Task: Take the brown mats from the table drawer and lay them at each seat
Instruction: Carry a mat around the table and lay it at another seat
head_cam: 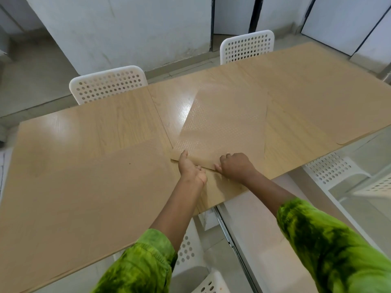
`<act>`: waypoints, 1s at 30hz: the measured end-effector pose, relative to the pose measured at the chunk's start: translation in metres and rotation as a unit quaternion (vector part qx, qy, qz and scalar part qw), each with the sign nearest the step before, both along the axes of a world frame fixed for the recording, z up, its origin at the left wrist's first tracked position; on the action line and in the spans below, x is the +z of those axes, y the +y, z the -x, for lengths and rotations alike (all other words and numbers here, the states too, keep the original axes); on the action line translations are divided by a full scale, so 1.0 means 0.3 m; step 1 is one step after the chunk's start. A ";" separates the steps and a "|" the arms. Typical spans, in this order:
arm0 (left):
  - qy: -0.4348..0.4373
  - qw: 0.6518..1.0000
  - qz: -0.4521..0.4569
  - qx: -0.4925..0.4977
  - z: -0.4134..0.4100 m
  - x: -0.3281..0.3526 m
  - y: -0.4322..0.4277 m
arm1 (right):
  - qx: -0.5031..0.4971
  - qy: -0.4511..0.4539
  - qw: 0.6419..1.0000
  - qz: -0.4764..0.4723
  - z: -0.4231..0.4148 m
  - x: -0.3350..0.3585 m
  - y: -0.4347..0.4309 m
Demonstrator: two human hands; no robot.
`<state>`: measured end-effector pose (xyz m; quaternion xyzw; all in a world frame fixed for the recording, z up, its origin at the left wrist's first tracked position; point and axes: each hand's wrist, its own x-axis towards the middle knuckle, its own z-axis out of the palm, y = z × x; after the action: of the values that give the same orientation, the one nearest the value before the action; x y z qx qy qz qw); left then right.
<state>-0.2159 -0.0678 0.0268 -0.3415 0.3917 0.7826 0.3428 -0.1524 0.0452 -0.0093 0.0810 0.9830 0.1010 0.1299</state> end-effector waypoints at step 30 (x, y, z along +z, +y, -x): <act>0.362 0.928 0.082 -0.042 0.123 0.126 -0.114 | -0.275 0.299 0.802 0.437 -0.002 0.320 0.139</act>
<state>-0.2529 -0.1020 0.0644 -0.0453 0.5661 0.8030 0.1808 -0.1518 0.0870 0.0868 0.3087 0.8494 -0.4090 -0.1266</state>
